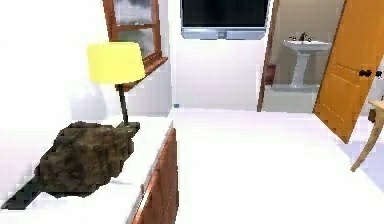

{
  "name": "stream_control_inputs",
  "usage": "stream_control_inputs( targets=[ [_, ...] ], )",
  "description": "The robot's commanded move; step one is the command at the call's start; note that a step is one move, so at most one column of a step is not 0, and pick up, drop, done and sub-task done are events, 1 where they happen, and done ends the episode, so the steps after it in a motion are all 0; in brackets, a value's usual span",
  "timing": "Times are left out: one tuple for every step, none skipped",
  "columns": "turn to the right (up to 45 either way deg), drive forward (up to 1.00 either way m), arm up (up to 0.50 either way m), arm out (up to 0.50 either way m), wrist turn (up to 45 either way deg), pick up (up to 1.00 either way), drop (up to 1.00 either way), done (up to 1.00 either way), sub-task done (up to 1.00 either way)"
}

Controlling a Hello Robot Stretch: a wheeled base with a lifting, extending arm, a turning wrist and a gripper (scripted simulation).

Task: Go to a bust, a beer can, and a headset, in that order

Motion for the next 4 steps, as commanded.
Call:
stream_control_inputs(
  targets=[
    [27.0,0.00,0.00,0.00,0.0,0.00,0.00,0.00,0.00],
    [0.0,1.00,0.00,0.00,0.0,0.00,0.00,0.00,0.00],
    [0.0,1.00,0.00,0.00,0.0,0.00,0.00,0.00,0.00],
    [0.0,1.00,0.00,0.00,0.0,0.00,0.00,0.00,0.00]
  ],
)
